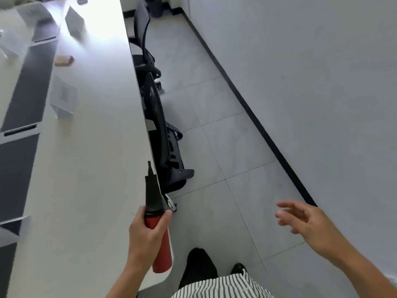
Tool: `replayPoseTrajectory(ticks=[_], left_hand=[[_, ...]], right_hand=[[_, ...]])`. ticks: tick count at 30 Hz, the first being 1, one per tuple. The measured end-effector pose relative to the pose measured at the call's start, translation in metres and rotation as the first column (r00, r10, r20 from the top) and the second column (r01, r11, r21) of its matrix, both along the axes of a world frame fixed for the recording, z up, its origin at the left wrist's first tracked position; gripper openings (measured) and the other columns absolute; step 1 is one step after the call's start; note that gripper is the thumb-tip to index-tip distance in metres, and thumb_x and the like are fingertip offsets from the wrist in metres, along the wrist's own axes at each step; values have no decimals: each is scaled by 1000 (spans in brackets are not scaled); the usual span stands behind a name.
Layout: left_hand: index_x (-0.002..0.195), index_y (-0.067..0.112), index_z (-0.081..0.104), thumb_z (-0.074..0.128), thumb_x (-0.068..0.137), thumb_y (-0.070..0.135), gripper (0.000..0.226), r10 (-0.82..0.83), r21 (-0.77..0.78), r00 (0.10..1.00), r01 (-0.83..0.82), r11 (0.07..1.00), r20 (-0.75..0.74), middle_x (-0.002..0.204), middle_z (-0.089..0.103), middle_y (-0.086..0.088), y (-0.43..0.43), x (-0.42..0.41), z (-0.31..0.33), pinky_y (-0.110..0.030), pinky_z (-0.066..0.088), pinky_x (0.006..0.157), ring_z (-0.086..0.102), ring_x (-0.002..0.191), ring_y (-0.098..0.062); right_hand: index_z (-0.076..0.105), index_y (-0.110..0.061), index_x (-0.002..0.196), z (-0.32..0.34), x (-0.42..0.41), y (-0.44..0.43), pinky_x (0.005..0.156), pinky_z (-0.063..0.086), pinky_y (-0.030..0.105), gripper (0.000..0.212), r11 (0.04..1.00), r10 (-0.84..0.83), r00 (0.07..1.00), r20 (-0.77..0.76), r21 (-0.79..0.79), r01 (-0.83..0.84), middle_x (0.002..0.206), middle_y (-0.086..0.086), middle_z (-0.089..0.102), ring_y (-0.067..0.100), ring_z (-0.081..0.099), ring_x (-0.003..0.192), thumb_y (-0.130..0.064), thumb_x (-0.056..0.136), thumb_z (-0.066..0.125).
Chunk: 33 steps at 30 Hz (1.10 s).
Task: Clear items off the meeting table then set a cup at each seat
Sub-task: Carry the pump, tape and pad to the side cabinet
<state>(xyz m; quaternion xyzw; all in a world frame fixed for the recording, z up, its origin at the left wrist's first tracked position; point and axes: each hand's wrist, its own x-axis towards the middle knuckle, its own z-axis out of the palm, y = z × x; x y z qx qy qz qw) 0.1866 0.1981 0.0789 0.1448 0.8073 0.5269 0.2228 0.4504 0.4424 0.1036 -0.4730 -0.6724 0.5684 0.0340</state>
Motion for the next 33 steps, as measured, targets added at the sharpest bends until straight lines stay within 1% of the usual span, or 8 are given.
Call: replayPoseTrajectory(ticks=[6, 11, 14, 16, 20, 25, 28, 33], left_hand=[[74, 30, 57, 76, 81, 19, 23, 128, -10, 992, -128, 992, 3, 68, 63, -12, 68, -30, -15, -38, 58, 48, 64, 62, -38], [75, 31, 59, 77, 79, 25, 19, 81, 40, 994, -84, 996, 69, 69, 64, -11, 171, -88, -7, -50, 59, 52, 64, 61, -37], [77, 32, 58, 75, 73, 37, 18, 3, 110, 998, -10, 994, 68, 72, 65, -1, 242, -135, 16, -32, 57, 47, 67, 58, -21], [78, 32, 56, 73, 76, 33, 17, -40, 130, 998, 35, 991, 39, 73, 65, 2, 283, -167, 29, -22, 54, 47, 67, 58, -16], [79, 30, 56, 74, 80, 27, 18, -18, 135, 999, 22, 991, -31, 75, 63, -2, 346, -227, 44, -23, 54, 48, 64, 59, -19], [78, 32, 56, 72, 70, 44, 21, 98, 86, 994, -94, 992, -42, 75, 66, 2, 400, -281, 28, -26, 56, 51, 68, 63, -20], [79, 28, 57, 72, 67, 46, 26, 218, 73, 974, -213, 974, -58, 73, 64, -4, 432, -310, 19, -28, 56, 50, 67, 62, -27], [81, 30, 59, 72, 68, 49, 27, 406, 67, 909, -401, 914, -92, 75, 66, 1, 474, -350, 28, -30, 55, 52, 68, 63, -25]], right_hand=[[68, -27, 106, -20, -52, 80, 69, 52, 27, 18, 999, 1, 1000, 1, -44, -1, 88, -6, 77, 7, 72, 80, -28, 88, 67], [68, -28, 105, -17, -104, 161, 68, 51, 28, 16, 996, -74, 997, 7, -42, 74, 89, -10, 77, 7, 72, 80, -28, 89, 65], [67, -29, 105, -2, -141, 212, 68, 50, 28, 17, 996, -89, 996, -2, -18, 89, 89, -13, 76, 5, 72, 80, -29, 89, 64], [67, -29, 105, 7, -163, 243, 69, 51, 28, 18, 995, -99, 995, -25, -2, 99, 89, -12, 76, 5, 72, 81, -30, 88, 65], [68, -28, 105, 11, -212, 301, 70, 51, 29, 19, 997, -77, 996, -34, 4, 78, 91, -10, 77, 7, 72, 81, -31, 86, 66], [68, -27, 104, -10, -282, 391, 68, 51, 29, 17, 999, 10, 1000, -17, -34, -11, 88, -9, 77, 8, 72, 79, -26, 88, 66], [67, -26, 105, -17, -341, 462, 68, 52, 28, 17, 996, 90, 996, -26, -21, -90, 86, -6, 78, 6, 72, 78, -26, 89, 66], [67, -27, 106, -5, -446, 558, 67, 51, 25, 17, 951, 310, 951, -18, 16, -310, 85, -6, 77, 5, 72, 77, -27, 90, 65]])
